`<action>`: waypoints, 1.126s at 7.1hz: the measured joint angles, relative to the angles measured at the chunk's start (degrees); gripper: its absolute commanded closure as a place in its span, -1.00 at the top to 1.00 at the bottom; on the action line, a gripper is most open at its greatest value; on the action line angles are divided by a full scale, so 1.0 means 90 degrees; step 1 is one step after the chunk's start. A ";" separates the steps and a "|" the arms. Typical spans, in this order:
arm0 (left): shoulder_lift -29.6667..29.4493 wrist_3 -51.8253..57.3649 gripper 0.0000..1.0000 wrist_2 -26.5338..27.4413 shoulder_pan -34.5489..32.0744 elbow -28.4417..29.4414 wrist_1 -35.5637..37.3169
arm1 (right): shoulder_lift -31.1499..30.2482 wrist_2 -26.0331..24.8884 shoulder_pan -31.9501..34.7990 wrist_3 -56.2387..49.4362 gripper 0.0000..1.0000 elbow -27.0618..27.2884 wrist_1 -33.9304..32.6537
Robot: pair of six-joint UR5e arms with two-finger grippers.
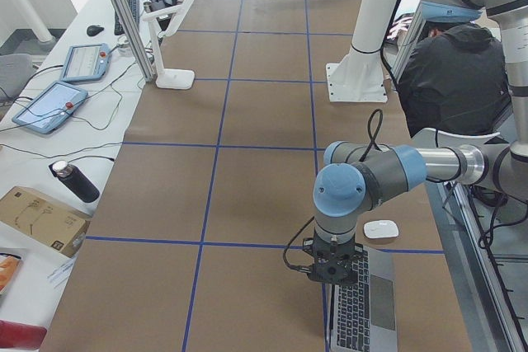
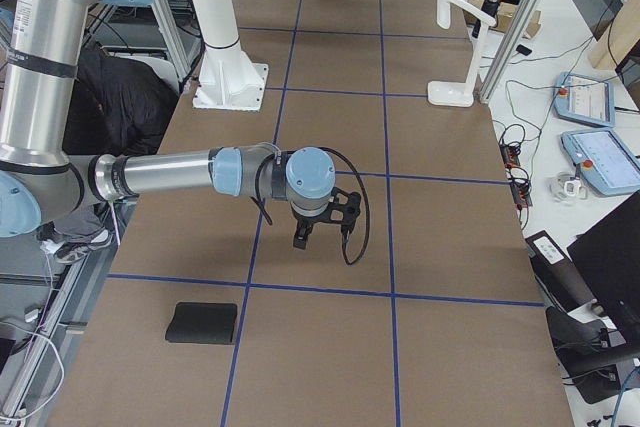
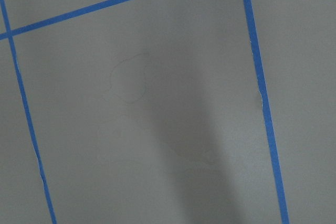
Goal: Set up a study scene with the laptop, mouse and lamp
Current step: 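Carry the open silver laptop by its screen edge with the left gripper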
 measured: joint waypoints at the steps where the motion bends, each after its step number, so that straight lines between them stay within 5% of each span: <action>1: -0.0093 -0.0009 -1.00 -0.0003 0.0001 -0.0160 0.0075 | -0.0046 -0.0012 0.0046 -0.0005 0.99 0.0011 0.0001; 3: -0.0667 -0.0011 -1.00 -0.0017 0.0014 -0.0357 0.0772 | -0.0114 -0.0058 0.0081 0.0001 0.99 0.0004 0.0001; 8: -0.3300 -0.0298 -1.00 -0.0054 0.0389 -0.0512 0.3631 | -0.0119 -0.0080 0.0148 0.0085 0.99 0.0008 -0.0002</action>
